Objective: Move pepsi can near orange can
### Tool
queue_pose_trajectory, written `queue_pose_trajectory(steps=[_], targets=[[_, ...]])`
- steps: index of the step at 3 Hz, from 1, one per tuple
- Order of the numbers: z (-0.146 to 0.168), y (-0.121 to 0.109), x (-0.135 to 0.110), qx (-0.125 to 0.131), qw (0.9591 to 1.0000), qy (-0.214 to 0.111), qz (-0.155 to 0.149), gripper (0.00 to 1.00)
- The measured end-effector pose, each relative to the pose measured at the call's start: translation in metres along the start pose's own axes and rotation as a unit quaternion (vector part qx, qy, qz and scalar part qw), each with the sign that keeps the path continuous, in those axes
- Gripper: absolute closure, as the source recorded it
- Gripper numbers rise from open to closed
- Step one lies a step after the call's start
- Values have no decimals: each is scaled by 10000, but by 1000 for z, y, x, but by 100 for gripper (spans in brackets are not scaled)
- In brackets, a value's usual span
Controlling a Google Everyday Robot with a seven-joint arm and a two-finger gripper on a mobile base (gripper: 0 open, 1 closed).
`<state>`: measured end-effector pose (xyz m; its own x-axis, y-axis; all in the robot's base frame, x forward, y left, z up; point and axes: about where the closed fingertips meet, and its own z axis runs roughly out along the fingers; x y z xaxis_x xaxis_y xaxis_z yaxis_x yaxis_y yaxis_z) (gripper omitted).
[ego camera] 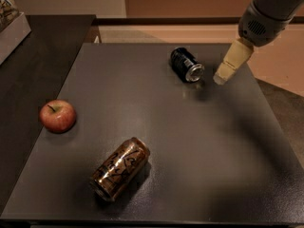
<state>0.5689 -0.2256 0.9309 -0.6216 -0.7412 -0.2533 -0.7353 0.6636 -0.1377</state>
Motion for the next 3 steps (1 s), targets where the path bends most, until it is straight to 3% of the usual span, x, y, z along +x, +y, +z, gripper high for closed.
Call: queue_pose_trajectory(steps=[1,3], targets=[[18,-17,-27,-51,9979,-21,643,0],[56,-27,-75,-220,9874,129,1562,0]])
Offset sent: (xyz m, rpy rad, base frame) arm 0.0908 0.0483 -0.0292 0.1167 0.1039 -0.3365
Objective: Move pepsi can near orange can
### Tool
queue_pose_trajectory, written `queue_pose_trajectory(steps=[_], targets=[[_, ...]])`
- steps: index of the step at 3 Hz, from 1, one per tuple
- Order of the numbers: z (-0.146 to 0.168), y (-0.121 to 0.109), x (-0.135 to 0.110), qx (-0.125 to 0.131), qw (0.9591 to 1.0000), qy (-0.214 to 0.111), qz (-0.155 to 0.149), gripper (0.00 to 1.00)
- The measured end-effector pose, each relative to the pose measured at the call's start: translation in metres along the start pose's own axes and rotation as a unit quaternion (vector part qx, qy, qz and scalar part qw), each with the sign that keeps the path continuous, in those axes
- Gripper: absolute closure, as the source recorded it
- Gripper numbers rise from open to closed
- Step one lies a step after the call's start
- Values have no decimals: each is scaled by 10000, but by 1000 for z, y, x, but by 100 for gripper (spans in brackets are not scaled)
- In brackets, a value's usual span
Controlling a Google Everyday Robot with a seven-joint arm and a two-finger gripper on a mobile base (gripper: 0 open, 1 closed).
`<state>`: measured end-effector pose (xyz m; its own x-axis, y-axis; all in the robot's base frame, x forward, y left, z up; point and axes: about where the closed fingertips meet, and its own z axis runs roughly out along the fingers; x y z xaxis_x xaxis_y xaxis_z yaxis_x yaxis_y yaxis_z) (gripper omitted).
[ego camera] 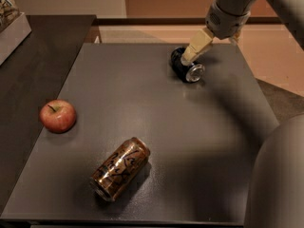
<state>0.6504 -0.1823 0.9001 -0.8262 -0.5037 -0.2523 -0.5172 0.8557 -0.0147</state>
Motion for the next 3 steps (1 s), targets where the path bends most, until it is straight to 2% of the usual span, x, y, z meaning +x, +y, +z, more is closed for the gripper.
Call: queue_pose_trajectory(steps=[1,3], targets=[[15,5,-18,-82,9996,108,239,0],[49,10,-43,-76,9980,432,456,0]])
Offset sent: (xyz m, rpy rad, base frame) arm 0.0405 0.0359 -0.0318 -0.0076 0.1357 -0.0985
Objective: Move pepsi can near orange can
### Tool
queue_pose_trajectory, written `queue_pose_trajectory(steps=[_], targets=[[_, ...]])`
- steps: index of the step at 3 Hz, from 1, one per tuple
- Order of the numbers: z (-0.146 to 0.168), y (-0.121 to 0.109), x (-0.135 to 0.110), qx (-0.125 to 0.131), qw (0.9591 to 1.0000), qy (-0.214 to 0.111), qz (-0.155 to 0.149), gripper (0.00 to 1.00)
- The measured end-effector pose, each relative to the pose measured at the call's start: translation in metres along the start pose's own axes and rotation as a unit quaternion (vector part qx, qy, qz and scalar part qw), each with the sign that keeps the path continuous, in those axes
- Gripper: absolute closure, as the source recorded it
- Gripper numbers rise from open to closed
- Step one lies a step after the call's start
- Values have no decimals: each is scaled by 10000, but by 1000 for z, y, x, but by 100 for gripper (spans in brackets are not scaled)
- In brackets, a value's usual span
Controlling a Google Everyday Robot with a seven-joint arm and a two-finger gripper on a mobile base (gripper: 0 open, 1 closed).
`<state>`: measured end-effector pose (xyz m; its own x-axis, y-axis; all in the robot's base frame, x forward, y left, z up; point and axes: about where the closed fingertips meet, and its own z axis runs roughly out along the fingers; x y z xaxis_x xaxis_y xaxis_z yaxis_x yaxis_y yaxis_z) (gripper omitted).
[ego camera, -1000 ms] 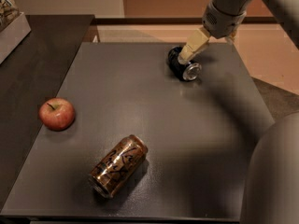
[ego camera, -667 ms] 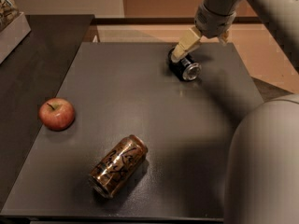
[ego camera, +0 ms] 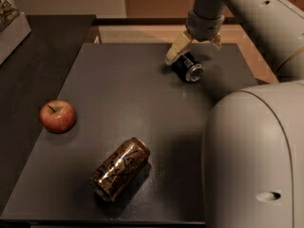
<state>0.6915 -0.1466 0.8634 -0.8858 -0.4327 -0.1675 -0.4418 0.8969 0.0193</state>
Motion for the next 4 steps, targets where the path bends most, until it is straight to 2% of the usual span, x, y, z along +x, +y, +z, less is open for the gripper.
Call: queue_pose_trajectory(steps=[1,2,4], targets=[[11,3,-4,-9,9999,114,46,0],[18,4,-5,-105,9998,139,94,16],[18,5,-4,-279,9995,54,109,63]])
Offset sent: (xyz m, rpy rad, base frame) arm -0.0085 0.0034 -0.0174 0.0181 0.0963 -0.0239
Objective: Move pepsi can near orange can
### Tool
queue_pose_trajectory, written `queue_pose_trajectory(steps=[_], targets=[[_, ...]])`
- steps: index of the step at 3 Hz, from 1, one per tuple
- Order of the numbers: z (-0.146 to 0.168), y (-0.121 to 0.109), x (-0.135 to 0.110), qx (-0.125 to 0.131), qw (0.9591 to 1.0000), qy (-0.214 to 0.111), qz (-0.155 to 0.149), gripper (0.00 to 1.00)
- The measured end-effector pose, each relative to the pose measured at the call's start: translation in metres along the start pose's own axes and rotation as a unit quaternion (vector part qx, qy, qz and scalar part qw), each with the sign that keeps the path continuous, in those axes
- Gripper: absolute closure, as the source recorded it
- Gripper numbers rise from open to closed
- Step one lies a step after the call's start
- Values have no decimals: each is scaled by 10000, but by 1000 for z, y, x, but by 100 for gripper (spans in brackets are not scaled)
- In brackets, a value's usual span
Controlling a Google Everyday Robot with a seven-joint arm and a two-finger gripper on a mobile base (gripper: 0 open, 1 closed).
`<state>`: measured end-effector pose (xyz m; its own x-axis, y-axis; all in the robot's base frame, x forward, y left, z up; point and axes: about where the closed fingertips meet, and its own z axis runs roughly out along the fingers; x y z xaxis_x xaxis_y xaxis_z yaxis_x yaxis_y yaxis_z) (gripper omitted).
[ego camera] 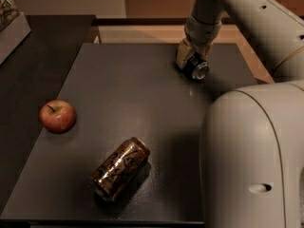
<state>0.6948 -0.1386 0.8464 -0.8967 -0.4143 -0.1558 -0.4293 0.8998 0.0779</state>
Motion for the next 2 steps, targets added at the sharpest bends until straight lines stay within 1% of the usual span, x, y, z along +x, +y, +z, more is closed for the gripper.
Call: queue_pose_trajectory(steps=[1,2], targets=[[-16,3,1,-18,9998,-178,-111,85],[-37,10,1,11,9986,-434,-296,100]])
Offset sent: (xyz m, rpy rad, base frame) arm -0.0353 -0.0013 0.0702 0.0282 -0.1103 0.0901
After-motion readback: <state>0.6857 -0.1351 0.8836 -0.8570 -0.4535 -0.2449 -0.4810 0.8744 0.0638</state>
